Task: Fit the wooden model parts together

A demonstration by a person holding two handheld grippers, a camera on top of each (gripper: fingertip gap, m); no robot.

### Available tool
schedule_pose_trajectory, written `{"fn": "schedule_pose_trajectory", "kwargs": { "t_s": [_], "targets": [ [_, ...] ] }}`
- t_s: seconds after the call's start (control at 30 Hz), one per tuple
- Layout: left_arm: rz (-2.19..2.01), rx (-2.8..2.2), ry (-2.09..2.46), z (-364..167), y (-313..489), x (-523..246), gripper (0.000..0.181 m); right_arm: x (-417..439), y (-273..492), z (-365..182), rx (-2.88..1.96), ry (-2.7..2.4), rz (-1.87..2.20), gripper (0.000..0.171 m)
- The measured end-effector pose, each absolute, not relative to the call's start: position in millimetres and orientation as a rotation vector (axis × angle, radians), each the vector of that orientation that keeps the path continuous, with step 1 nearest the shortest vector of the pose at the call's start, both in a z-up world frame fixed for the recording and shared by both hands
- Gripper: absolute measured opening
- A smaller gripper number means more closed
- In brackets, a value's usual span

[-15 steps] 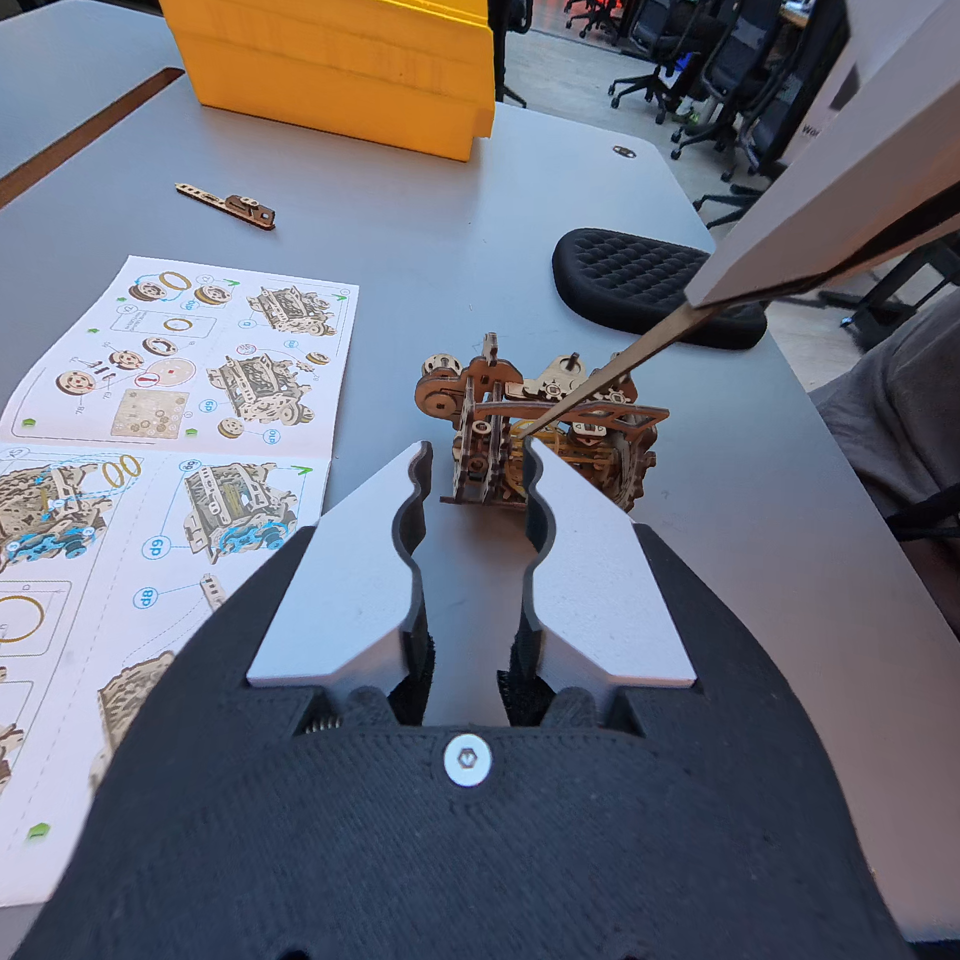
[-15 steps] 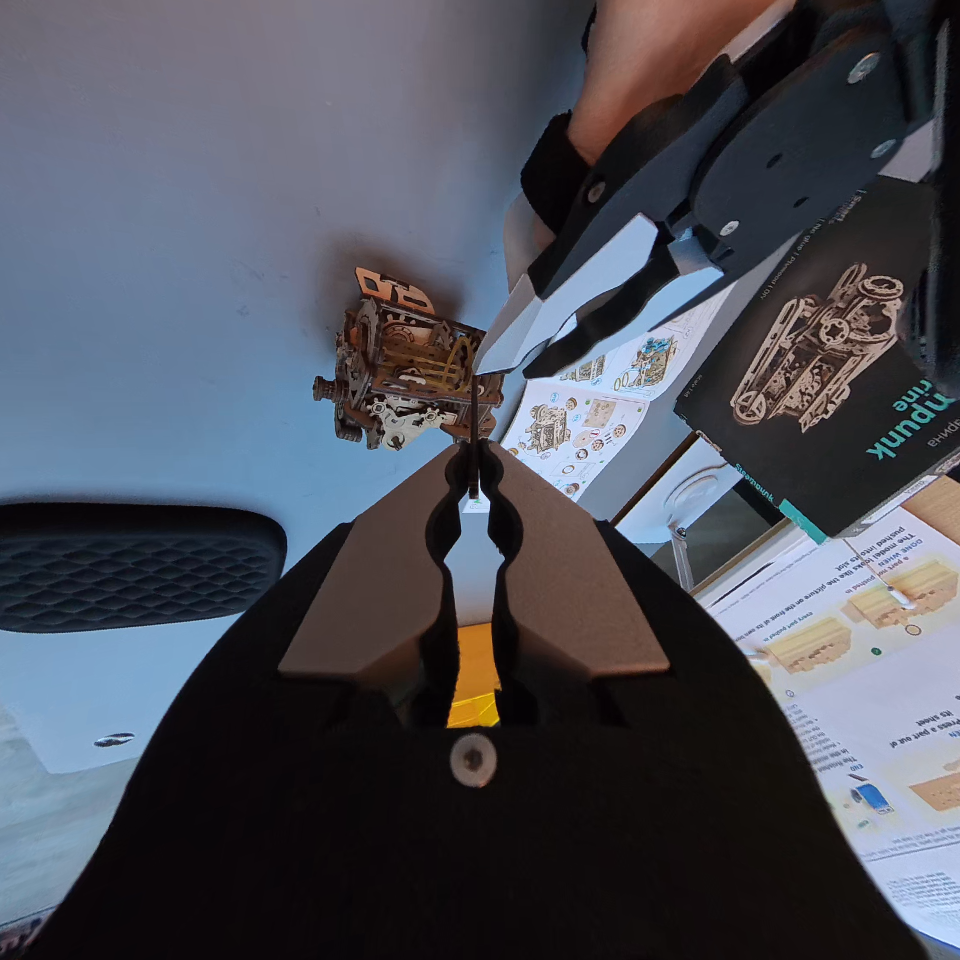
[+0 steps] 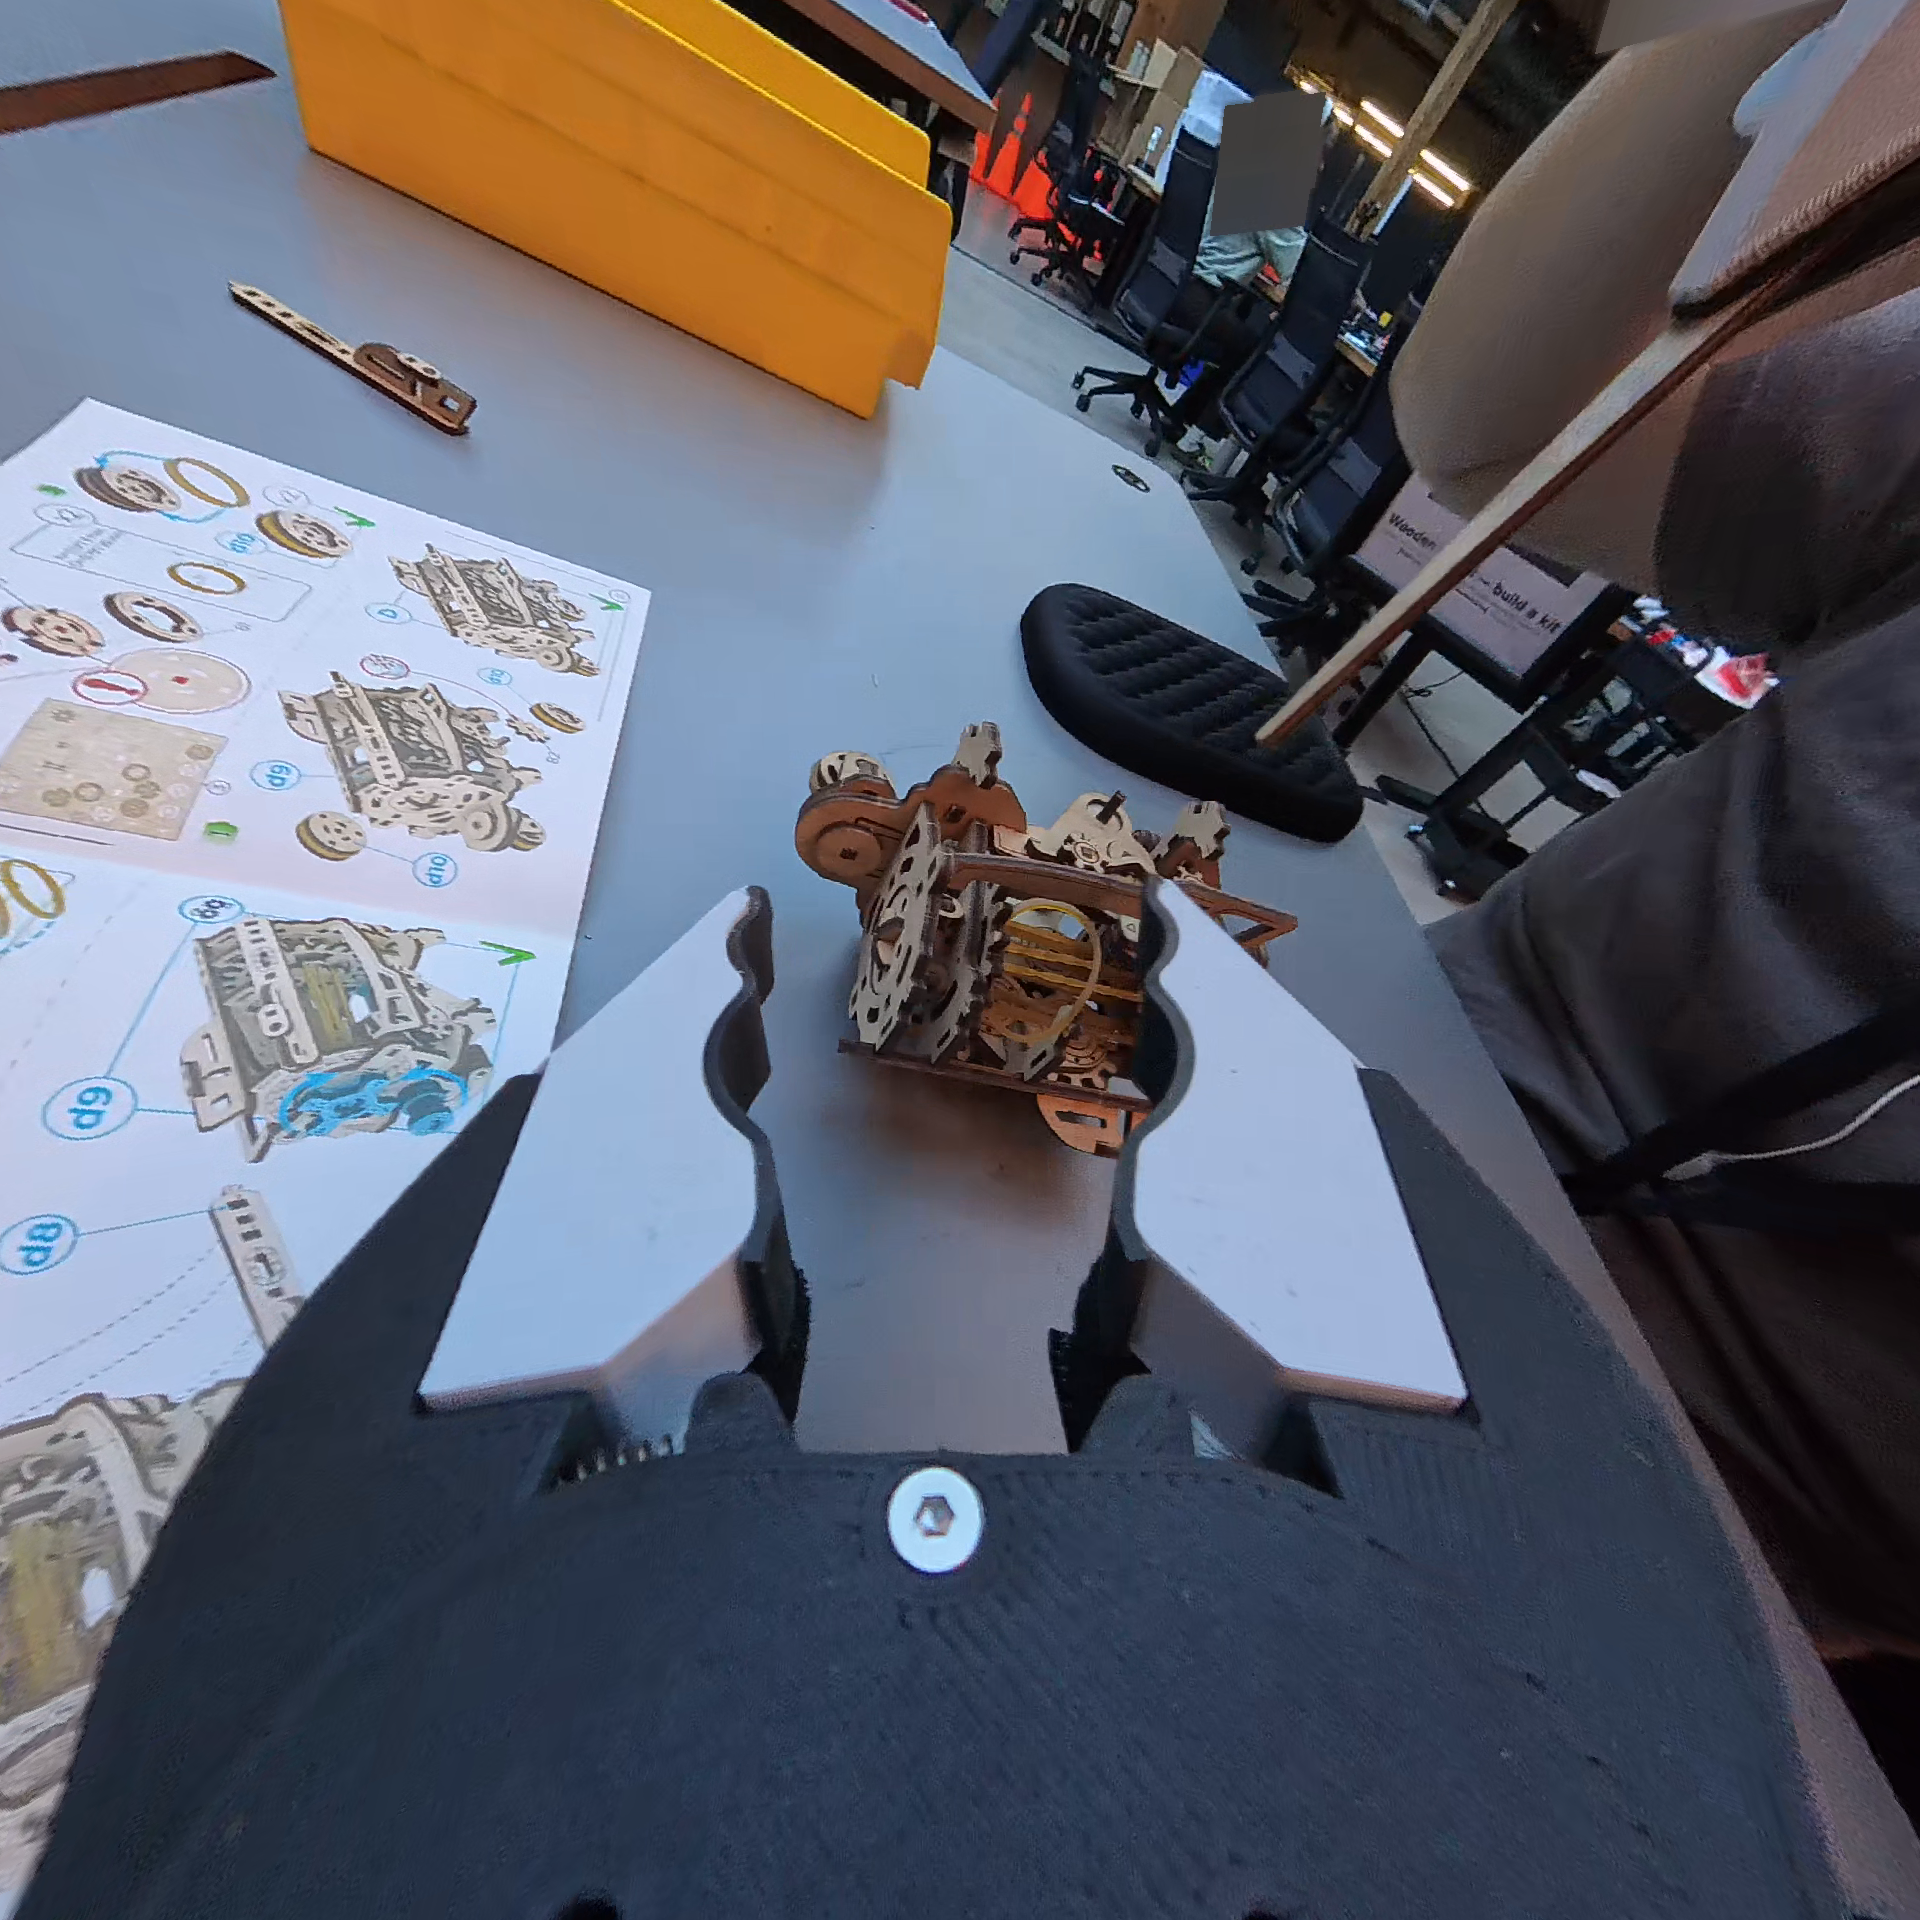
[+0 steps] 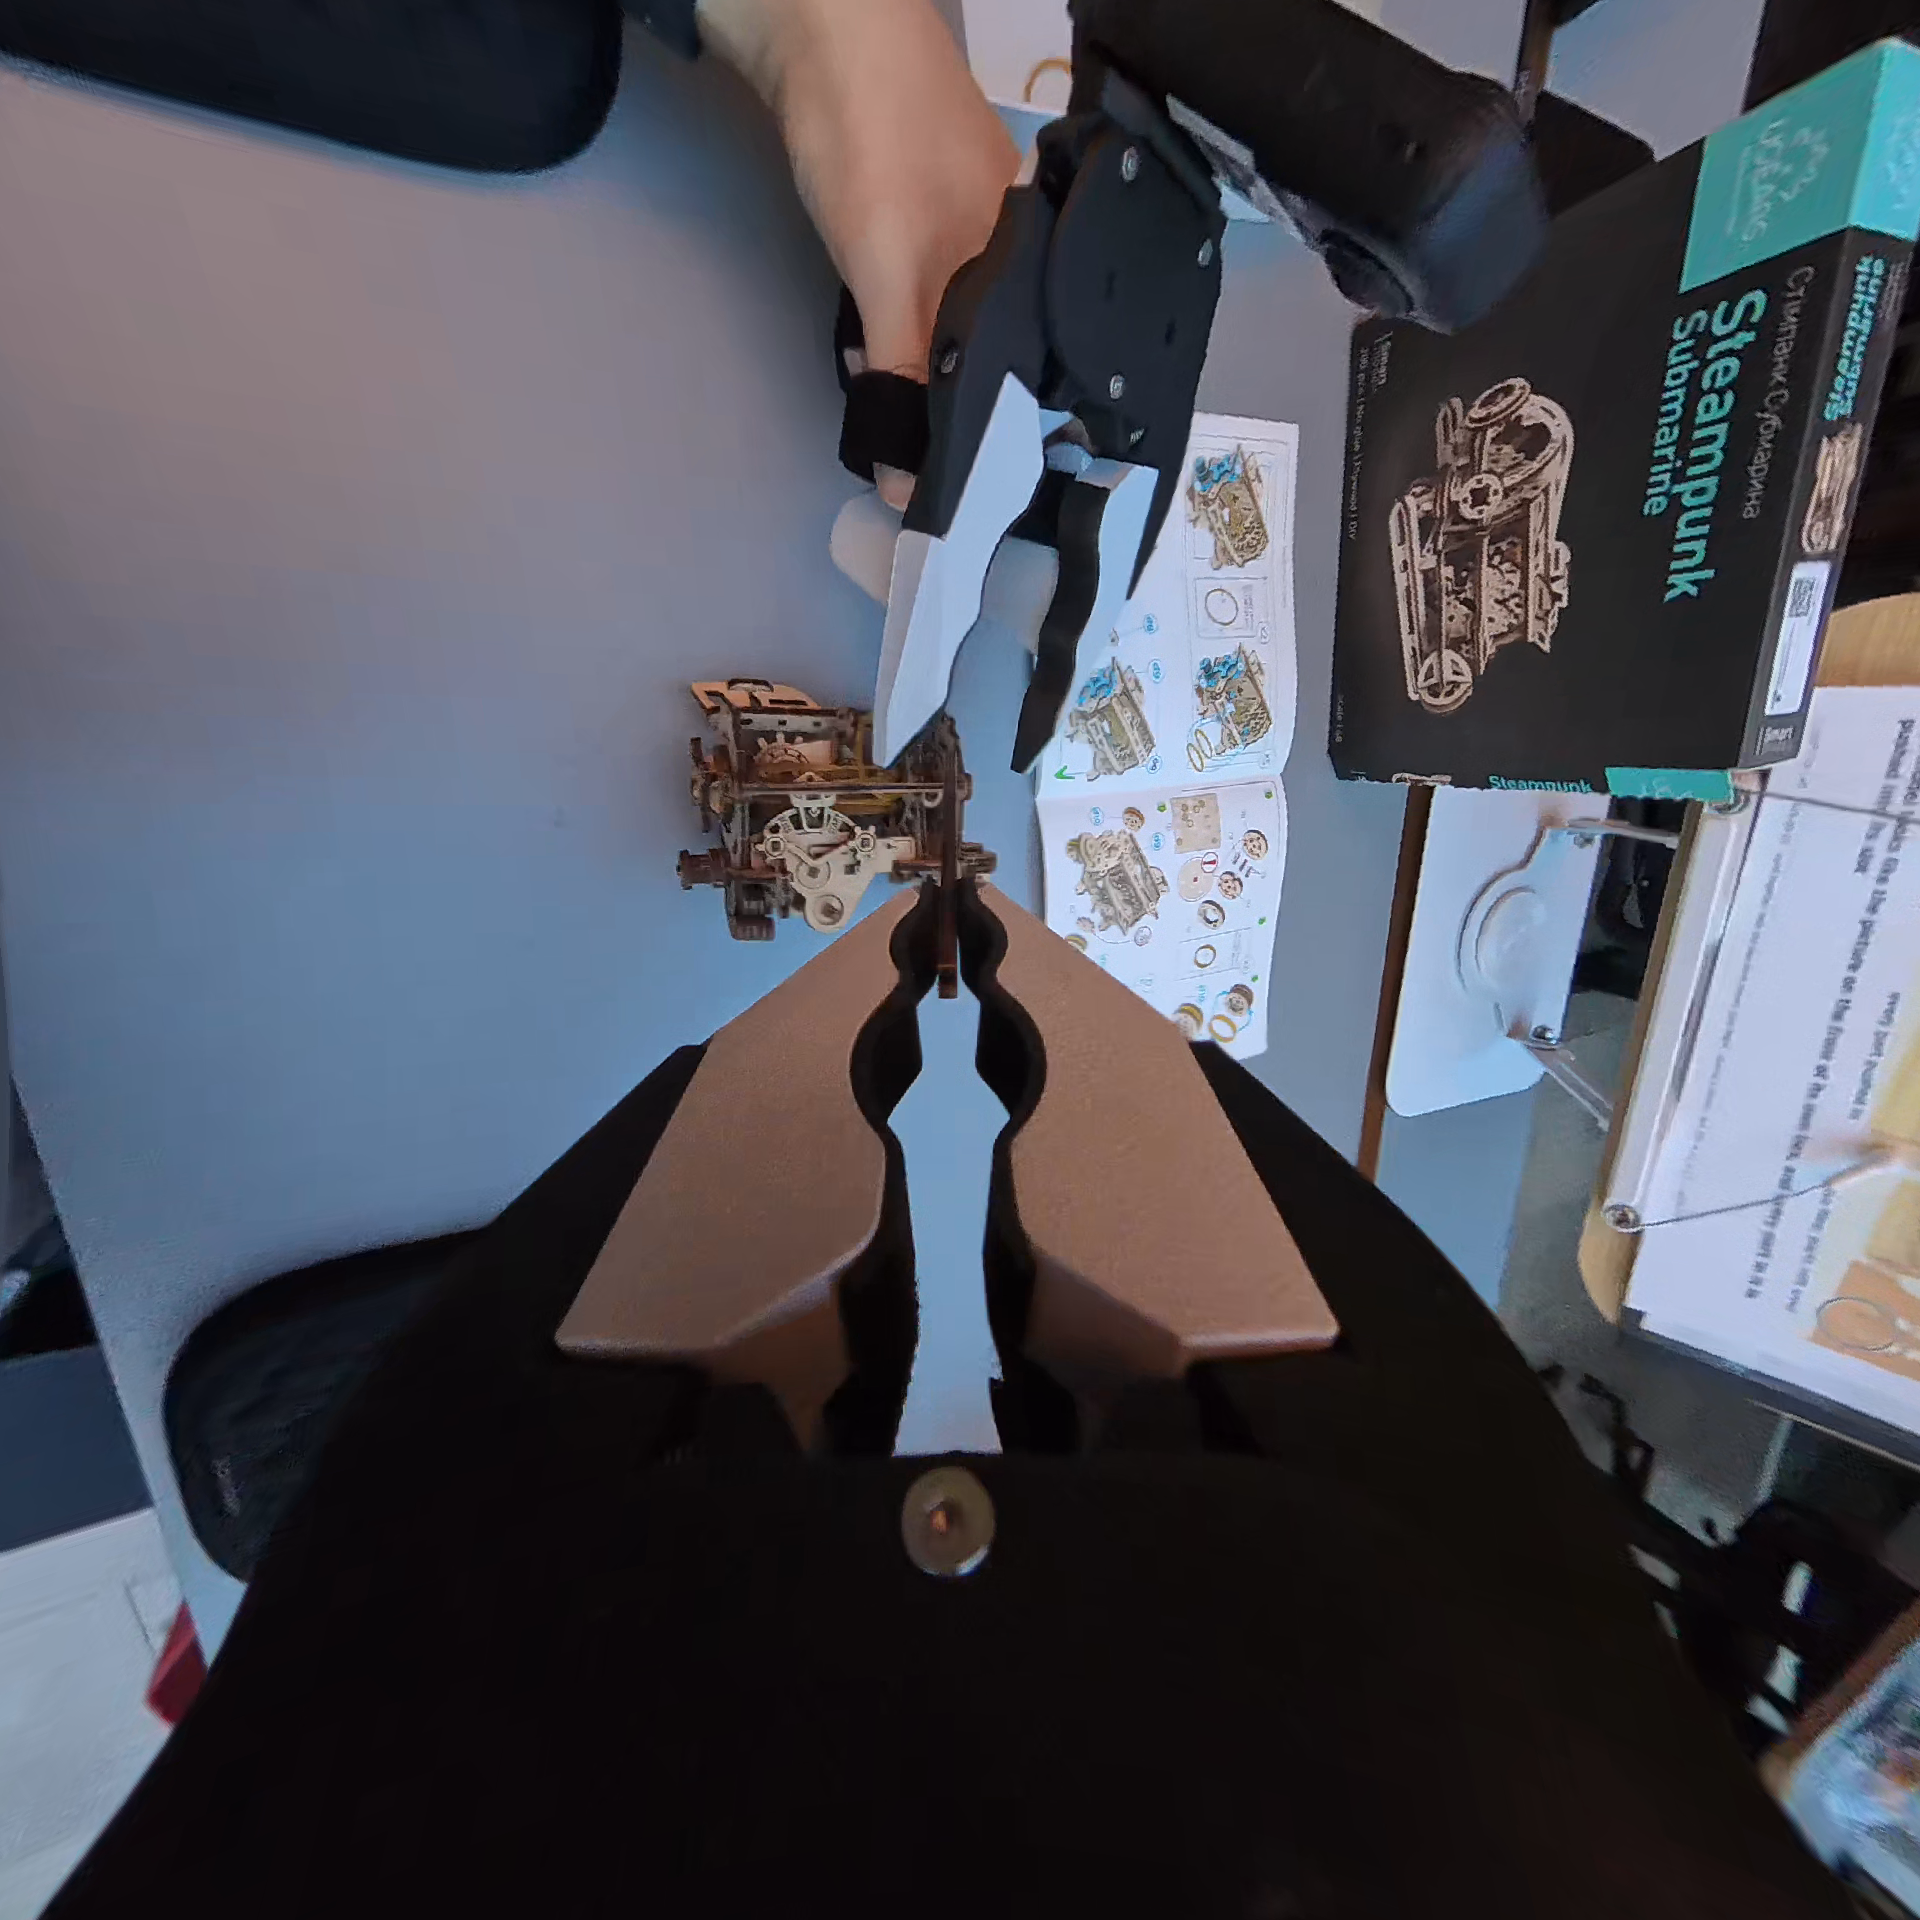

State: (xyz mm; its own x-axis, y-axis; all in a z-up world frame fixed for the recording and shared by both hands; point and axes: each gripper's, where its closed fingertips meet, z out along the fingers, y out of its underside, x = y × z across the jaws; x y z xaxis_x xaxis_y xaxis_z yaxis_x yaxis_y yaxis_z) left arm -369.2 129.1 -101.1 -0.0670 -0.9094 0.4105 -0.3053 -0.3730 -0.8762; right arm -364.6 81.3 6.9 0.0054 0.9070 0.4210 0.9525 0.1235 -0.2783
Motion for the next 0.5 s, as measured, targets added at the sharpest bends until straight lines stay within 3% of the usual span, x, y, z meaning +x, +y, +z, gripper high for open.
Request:
{"fn": "schedule_pose_trajectory", "kwargs": {
  "t_s": [0.03,0.17,0.5],
  "targets": [
    [-1.495,-1.683,1.303,-100.7,126.9,-369.0,0.077,-361.7,76.6,7.4,-1.801,-1.867,-0.074,0.001],
    [-1.541,-1.666,1.328,-99.3,118.9,-372.4,0.087,-344.5,58.8,0.1,-1.857,-1.699,0.086,0.001],
    [-1.384,-1.723,1.521,-121.9,92.1,-385.5,0.085,-312.7,32.9,-33.5,-1.974,-1.381,0.424,0.002]
  ]
}}
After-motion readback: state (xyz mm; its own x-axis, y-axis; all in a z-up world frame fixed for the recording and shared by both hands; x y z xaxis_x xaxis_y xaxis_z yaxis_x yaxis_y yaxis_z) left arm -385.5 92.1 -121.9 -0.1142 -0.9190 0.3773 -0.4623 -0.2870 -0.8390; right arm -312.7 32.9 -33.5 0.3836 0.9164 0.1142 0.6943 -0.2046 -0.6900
